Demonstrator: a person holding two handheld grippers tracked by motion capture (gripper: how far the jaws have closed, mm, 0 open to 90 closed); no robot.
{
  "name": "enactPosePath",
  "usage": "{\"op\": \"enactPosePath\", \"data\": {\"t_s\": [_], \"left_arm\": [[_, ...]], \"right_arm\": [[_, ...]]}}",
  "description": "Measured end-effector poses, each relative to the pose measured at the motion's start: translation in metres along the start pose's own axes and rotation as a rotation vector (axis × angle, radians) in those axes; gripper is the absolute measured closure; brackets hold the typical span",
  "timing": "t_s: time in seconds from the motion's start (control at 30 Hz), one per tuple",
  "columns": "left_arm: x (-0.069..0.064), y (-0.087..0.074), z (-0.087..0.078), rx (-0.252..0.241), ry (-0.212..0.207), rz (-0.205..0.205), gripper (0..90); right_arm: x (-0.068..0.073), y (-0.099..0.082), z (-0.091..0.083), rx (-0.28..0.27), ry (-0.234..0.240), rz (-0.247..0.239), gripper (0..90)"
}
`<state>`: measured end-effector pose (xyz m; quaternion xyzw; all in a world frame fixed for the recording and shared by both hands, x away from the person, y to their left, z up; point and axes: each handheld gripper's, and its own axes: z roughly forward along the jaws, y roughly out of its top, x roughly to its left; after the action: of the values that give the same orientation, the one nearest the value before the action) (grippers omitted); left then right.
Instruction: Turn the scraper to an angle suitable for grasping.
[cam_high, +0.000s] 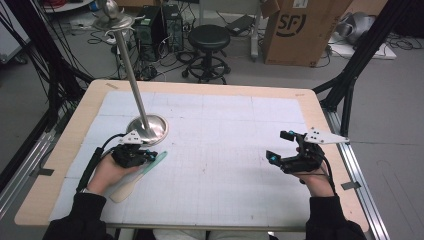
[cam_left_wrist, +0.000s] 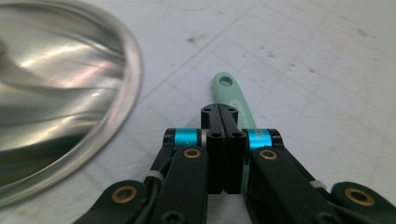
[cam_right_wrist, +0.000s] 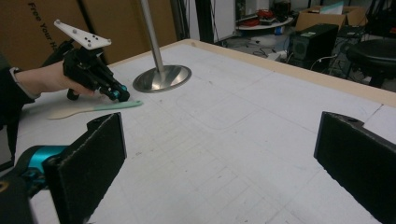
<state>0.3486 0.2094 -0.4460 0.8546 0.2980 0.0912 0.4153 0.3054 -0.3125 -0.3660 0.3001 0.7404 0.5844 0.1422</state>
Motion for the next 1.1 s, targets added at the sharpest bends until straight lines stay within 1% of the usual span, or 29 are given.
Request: {"op": "enactPosePath", "data": {"t_s": [0.03, 0.07, 0.1, 0.13, 0.23, 0.27, 0.3, 0.33, 0.37, 0.5, 0.53, 0.57, 0.6, 0.73, 0.77, 0.8, 0.9, 0.93, 0.97, 1.0, 1.07, 1.1], "left_arm": [[0.0, 0.0, 0.0, 0.0, 0.0, 0.0, 89.8], [-0.002, 0.0, 0.0, 0.002, -0.011, 0.011, 89.8], [-0.006, 0.001, 0.002, 0.005, -0.037, 0.029, 89.9], [-0.006, 0.001, 0.002, 0.005, -0.037, 0.029, 89.8], [-0.013, 0.003, 0.004, 0.015, -0.07, 0.049, 89.8], [-0.018, 0.005, 0.007, 0.027, -0.111, 0.049, 89.8], [-0.018, 0.005, 0.007, 0.027, -0.111, 0.049, 89.8], [-0.024, 0.007, 0.01, 0.036, -0.134, 0.066, 89.8], [-0.024, 0.007, 0.01, 0.036, -0.134, 0.066, 89.8], [-0.035, 0.011, 0.015, 0.049, -0.173, 0.109, 89.8], [-0.038, 0.011, 0.015, 0.056, -0.196, 0.131, 89.8], [-0.038, 0.011, 0.015, 0.056, -0.196, 0.131, 89.8], [-0.041, 0.011, 0.016, 0.054, -0.205, 0.134, 89.8], [-0.049, 0.01, 0.017, 0.057, -0.264, 0.189, 89.8], [-0.051, 0.01, 0.017, 0.054, -0.282, 0.197, 89.8], [-0.053, 0.01, 0.018, 0.054, -0.297, 0.219, 89.8], [-0.054, 0.01, 0.017, 0.052, -0.295, 0.225, 89.7], [-0.055, 0.01, 0.017, 0.053, -0.288, 0.229, 89.7], [-0.054, 0.011, 0.016, 0.047, -0.268, 0.24, 89.8], [-0.053, 0.012, 0.013, 0.046, -0.252, 0.23, 89.8], [-0.048, 0.015, 0.005, 0.003, -0.25, 0.204, 89.7], [-0.046, 0.016, 0.0, -0.019, -0.245, 0.196, 89.7]], "right_arm": [[0.0, 0.0, 0.0, 0.0, 0.0, 0.001, 1.2], [0.0, 0.0, 0.0, 0.0, 0.0, 0.0, 1.2], [0.0, 0.0, 0.0, 0.0, 0.0, 0.0, 1.2], [0.0, 0.0, 0.0, 0.001, 0.001, 0.0, 1.2], [0.0, 0.0, 0.0, 0.002, -0.001, 0.001, 1.2], [0.0, 0.0, 0.001, 0.003, 0.0, 0.002, 1.2], [-0.001, 0.0, 0.001, 0.003, -0.002, -0.001, 1.2], [-0.001, 0.0, 0.001, 0.003, -0.002, 0.001, 1.2], [-0.001, 0.0, 0.001, 0.004, -0.003, 0.0, 1.2], [0.0, 0.0, 0.001, 0.005, -0.004, 0.001, 1.2], [-0.001, 0.0, 0.0, 0.004, -0.005, 0.002, 1.2], [-0.001, 0.0, 0.0, 0.004, -0.005, 0.004, 1.2], [-0.001, 0.0, 0.0, 0.003, -0.004, 0.006, 1.2], [-0.001, 0.0, 0.0, 0.003, -0.005, 0.003, 1.2], [-0.001, 0.0, 0.0, 0.003, -0.004, 0.004, 1.2], [-0.001, 0.0, 0.0, 0.001, -0.006, 0.001, 1.2], [-0.001, 0.0, 0.0, 0.004, -0.004, 0.004, 1.2], [-0.001, 0.0, 0.0, 0.004, -0.004, 0.004, 1.2], [-0.001, 0.0, 0.0, 0.004, -0.003, 0.006, 1.2], [-0.001, 0.0, 0.0, 0.004, -0.003, 0.007, 1.2], [-0.001, 0.0, -0.001, -0.003, 0.0, 0.012, 1.2], [-0.002, 0.0, -0.001, -0.004, 0.007, 0.025, 1.3]]}}
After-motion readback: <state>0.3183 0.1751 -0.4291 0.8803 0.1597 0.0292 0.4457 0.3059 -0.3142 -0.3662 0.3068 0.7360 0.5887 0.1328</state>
